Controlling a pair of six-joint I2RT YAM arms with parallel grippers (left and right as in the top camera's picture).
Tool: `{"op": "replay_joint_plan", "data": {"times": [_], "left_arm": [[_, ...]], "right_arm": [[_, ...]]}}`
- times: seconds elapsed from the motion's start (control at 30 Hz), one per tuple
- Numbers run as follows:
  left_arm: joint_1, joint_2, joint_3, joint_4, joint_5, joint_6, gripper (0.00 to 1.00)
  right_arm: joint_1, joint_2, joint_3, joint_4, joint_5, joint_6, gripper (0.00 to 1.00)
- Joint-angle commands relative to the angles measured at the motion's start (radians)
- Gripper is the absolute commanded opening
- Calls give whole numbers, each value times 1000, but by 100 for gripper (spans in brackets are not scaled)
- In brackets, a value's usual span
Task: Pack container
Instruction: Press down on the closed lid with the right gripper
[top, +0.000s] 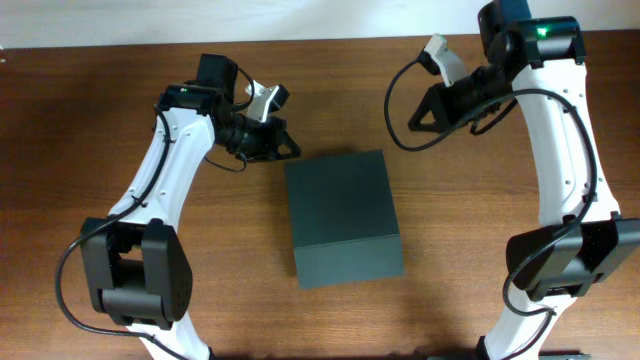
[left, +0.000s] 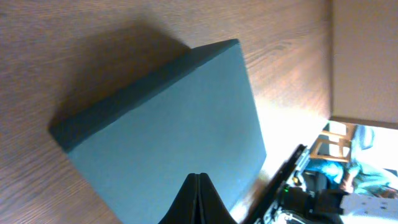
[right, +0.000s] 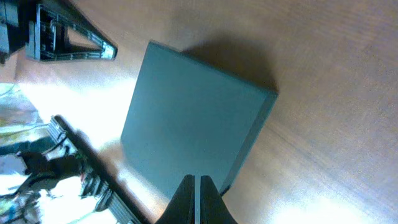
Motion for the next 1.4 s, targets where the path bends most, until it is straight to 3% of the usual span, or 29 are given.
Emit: {"op": "replay_joint_plan", "data": {"times": [0.0,0.57,0.87,0.97,1.2,1.37], "left_arm": [[2,-65,7,-2,-66,23,2],[2,-127,135,-43,-226,27,5],[16,-127,160,-98,-408,64,10],[55,-127,187,-93,-452,64,18],[185,-127,282,-82,-457,63,25],[230,-127,305,-81,-458,64,27]], "right_arm": [[29,-25,16,-42,9,8,4],[341,-26,13,-90,256,327,4],[477,-26,-49,-90,310,327,4],[500,-26,-98,-90,345,326,5],[517,-26,-306,-51,344,321,5],[532,-26,-433,-38,290,243,5]]}}
